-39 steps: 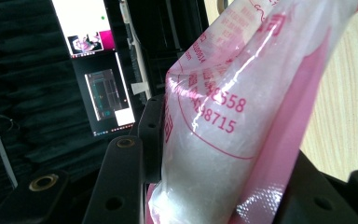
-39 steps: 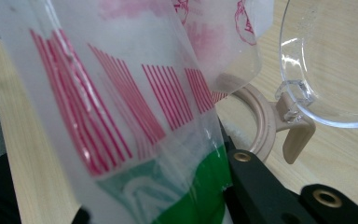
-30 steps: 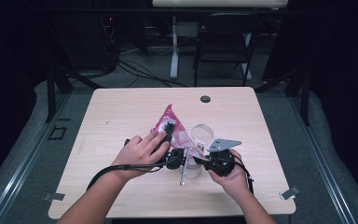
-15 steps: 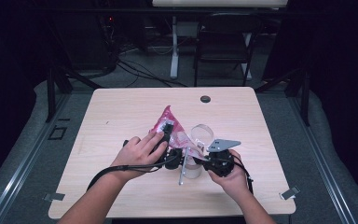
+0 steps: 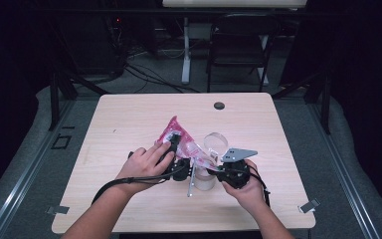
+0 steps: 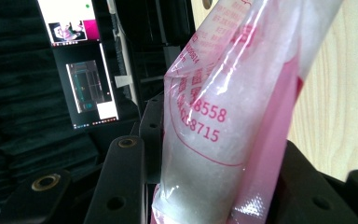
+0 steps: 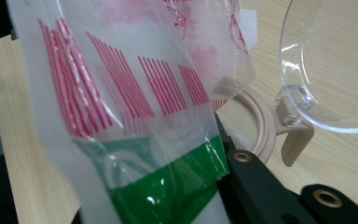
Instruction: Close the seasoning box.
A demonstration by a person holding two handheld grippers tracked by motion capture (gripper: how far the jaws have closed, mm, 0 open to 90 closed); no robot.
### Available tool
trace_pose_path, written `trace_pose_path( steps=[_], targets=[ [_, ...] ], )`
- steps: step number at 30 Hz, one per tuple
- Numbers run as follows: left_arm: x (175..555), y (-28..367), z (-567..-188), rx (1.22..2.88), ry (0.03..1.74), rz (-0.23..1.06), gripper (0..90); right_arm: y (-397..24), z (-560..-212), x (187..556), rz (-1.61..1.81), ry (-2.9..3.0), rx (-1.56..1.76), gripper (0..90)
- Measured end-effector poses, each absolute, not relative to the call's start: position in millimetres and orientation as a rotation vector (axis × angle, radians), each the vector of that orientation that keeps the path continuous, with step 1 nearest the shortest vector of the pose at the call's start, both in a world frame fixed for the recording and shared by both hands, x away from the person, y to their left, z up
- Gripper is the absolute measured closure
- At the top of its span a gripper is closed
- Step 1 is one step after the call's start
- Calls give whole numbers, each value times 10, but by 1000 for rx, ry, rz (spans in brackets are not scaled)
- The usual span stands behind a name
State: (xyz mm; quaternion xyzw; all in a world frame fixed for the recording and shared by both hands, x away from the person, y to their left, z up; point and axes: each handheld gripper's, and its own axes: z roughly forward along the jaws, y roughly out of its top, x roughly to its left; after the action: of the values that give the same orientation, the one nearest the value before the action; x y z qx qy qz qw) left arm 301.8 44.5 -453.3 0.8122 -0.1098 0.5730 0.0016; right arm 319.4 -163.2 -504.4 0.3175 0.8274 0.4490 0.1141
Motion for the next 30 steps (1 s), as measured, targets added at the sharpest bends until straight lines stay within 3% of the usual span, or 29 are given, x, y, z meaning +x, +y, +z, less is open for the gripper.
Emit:
trace_pose_path(
  steps=[20,30],
  targets=[
    [3024,491,-4600,2573,-317,1763,653,-1624,-5048,3194,1313,2423,925,900],
    [3010,527,-4677,2554,-171,1700,652,-1616,-5055,3197,1303,2427,918,900]
  ],
)
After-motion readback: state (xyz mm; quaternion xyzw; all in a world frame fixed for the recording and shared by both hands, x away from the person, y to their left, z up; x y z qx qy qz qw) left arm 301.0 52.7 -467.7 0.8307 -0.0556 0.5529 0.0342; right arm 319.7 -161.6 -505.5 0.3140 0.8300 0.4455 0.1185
